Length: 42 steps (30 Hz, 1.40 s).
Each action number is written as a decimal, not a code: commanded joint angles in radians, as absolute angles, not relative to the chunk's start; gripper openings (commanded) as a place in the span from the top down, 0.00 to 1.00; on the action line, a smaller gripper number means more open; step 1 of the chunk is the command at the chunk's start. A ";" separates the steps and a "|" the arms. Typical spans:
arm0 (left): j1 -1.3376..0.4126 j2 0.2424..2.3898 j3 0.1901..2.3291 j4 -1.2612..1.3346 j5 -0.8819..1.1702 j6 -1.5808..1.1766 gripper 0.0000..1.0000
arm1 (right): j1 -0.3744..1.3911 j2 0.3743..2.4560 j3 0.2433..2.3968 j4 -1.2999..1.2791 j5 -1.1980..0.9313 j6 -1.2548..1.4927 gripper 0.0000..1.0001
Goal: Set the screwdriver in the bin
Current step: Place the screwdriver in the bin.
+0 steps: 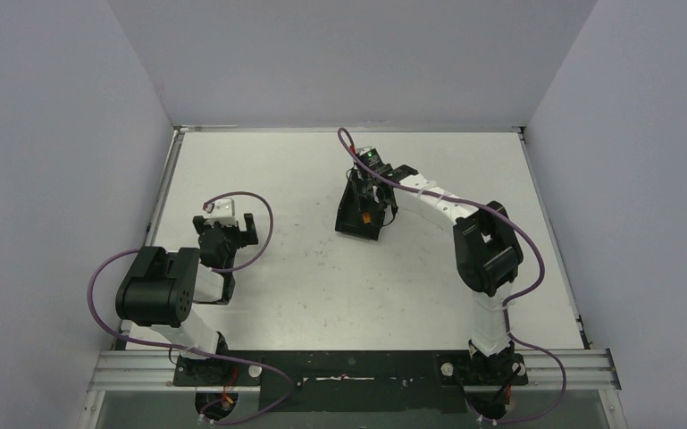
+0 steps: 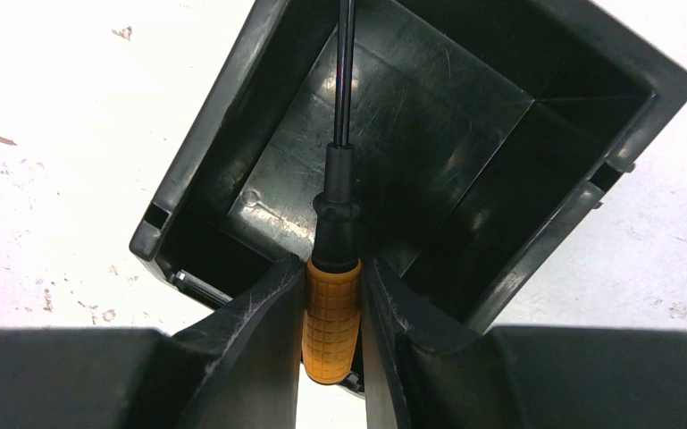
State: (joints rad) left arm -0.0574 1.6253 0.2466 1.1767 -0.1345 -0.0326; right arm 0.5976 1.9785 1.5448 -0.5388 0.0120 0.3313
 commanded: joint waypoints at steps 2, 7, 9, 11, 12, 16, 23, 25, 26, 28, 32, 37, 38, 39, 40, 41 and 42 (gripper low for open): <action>-0.058 1.610 0.253 1.213 -0.140 -0.031 0.03 | 0.607 1.945 1.531 -0.485 0.030 0.322 0.83; -0.058 1.610 0.253 1.212 -0.140 -0.031 0.03 | 0.607 1.951 1.525 -0.484 0.038 0.322 0.82; -0.058 1.610 0.253 1.214 -0.140 -0.031 0.03 | 0.607 1.953 1.525 -0.481 0.042 0.324 0.80; -0.058 1.611 0.254 1.213 -0.140 -0.031 0.03 | 0.607 1.959 1.528 -0.482 0.046 0.324 0.79; -0.058 1.610 0.253 1.213 -0.140 -0.032 0.03 | 0.608 1.962 1.529 -0.483 0.047 0.324 0.79; -0.058 1.609 0.253 1.213 -0.140 -0.031 0.03 | 0.607 1.966 1.532 -0.485 0.048 0.323 0.76; -0.058 1.609 0.253 1.213 -0.140 -0.031 0.03 | 0.607 1.974 1.540 -0.486 0.059 0.325 0.70; -0.058 1.609 0.253 1.213 -0.140 -0.032 0.03 | 0.607 1.975 1.543 -0.489 0.061 0.325 0.67; -0.058 1.610 0.253 1.213 -0.140 -0.031 0.03 | 0.607 1.977 1.543 -0.490 0.061 0.325 0.66; -0.058 1.610 0.253 1.212 -0.140 -0.031 0.03 | 0.606 1.975 1.542 -0.488 0.061 0.327 0.64; -0.058 1.610 0.253 1.212 -0.140 -0.032 0.03 | 0.607 1.973 1.542 -0.486 0.060 0.330 0.63; -0.058 1.610 0.253 1.212 -0.140 -0.032 0.03 | 0.609 1.975 1.552 -0.486 0.056 0.328 0.63; -0.058 1.610 0.253 1.212 -0.140 -0.031 0.03 | 0.609 1.975 1.554 -0.486 0.057 0.328 0.63; -0.058 1.611 0.253 1.212 -0.140 -0.032 0.03 | 0.610 1.974 1.557 -0.486 0.056 0.328 0.63; -0.058 1.611 0.253 1.212 -0.140 -0.031 0.03 | 0.612 1.975 1.561 -0.488 0.057 0.328 0.63; -0.058 1.609 0.253 1.213 -0.140 -0.031 0.03 | 0.613 1.974 1.566 -0.489 0.060 0.328 0.62; -0.058 1.610 0.253 1.213 -0.140 -0.031 0.03 | 0.614 1.973 1.576 -0.492 0.064 0.332 0.62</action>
State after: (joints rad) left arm -0.0574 1.6253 0.2466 1.1767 -0.1345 -0.0326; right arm 0.5999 1.9785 1.5238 -0.5167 0.0380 0.3252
